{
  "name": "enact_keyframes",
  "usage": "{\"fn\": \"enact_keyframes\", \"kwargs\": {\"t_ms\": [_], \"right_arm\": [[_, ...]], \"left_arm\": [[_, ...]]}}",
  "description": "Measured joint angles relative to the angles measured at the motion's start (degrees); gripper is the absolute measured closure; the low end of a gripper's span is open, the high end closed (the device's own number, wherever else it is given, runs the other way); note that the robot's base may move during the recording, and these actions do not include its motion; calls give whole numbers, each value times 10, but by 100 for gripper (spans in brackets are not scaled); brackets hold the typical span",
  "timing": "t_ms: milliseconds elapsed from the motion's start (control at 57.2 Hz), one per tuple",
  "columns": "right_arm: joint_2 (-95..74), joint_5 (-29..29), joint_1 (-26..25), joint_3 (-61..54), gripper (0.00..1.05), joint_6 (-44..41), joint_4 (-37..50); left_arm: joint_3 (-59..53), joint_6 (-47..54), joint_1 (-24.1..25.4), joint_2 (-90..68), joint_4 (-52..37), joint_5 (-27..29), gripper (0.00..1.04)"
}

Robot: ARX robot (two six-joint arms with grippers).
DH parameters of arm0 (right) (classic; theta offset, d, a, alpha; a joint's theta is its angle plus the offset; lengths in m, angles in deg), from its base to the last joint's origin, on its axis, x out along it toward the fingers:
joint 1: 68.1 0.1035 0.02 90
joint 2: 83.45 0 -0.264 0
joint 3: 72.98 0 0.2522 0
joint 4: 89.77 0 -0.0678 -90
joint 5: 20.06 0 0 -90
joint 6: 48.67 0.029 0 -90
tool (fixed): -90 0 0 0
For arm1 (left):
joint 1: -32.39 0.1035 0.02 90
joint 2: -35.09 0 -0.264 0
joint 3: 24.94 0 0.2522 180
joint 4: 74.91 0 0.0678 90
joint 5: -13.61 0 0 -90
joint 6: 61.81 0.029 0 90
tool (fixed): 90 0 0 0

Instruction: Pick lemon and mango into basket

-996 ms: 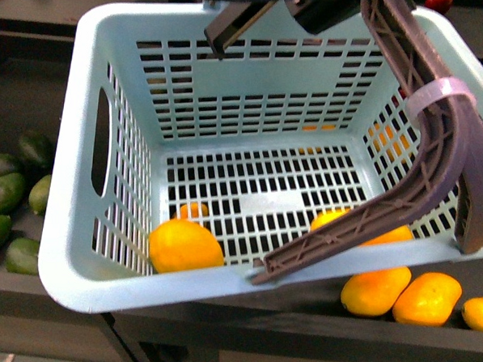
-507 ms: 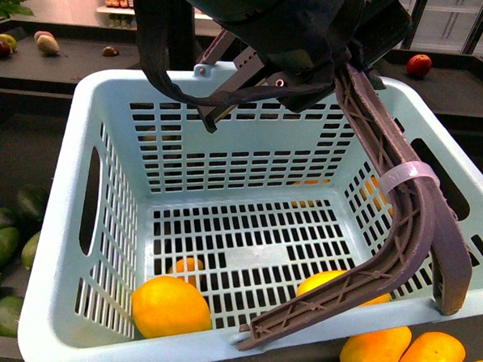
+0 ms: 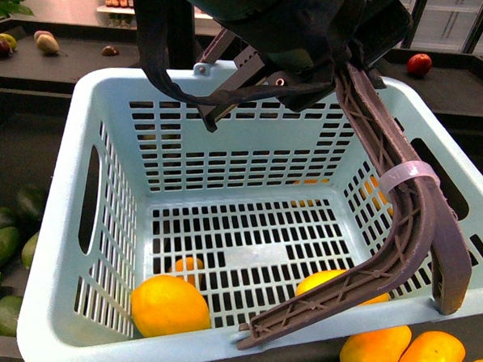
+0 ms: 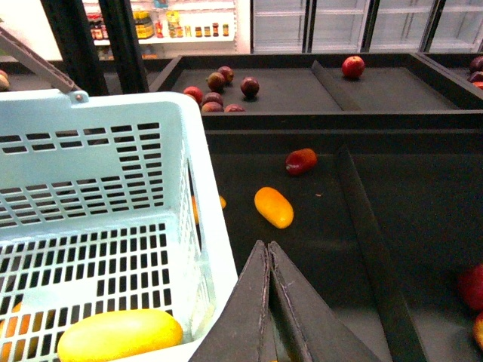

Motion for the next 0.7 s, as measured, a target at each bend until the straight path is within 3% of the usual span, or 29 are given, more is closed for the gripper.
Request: {"fn": "enact_keyframes", "kwargs": {"t_ms": [192,699], "right_arm": [[37,-1,0,-26,103,0,-5],[196,-1,-1,-27,103,0,-154]], "left_arm": [[0,0,0,0,0,0,100],[0,0,0,0,0,0,100]]}}
